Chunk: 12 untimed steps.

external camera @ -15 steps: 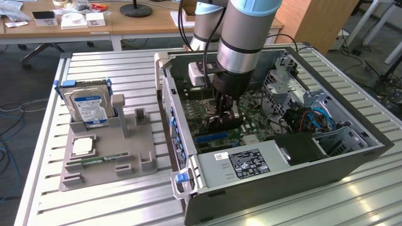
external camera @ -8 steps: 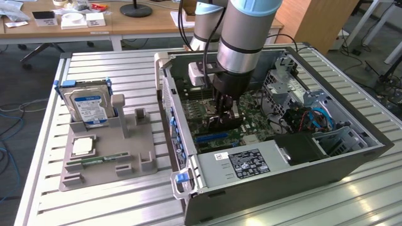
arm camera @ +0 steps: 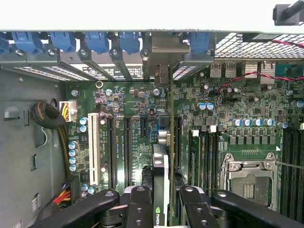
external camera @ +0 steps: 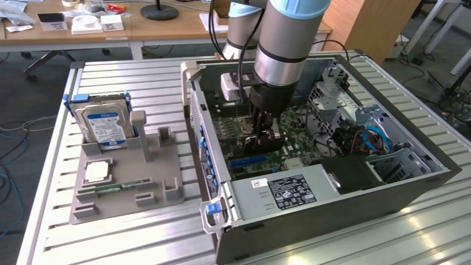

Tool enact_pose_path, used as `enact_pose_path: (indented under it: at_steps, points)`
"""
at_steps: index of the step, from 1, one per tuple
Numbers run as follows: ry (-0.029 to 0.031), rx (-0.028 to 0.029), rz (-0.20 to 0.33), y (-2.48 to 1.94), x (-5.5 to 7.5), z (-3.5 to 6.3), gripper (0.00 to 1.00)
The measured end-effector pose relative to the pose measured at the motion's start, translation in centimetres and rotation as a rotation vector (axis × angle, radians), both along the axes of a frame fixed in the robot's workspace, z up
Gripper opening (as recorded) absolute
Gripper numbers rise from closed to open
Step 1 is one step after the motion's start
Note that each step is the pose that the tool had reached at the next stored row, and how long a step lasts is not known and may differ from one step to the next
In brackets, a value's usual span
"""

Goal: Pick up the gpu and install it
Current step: 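Insert the gpu into the slot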

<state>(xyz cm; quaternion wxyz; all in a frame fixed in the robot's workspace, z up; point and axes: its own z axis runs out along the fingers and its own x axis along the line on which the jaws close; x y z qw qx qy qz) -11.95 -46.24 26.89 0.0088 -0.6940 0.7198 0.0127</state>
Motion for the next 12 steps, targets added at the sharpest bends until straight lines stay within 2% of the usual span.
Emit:
enact_pose_path:
  at_steps: [12]
  points:
    - [0.0002, 0.0000, 0.000, 0.00, 0.59, 0.00, 0.27]
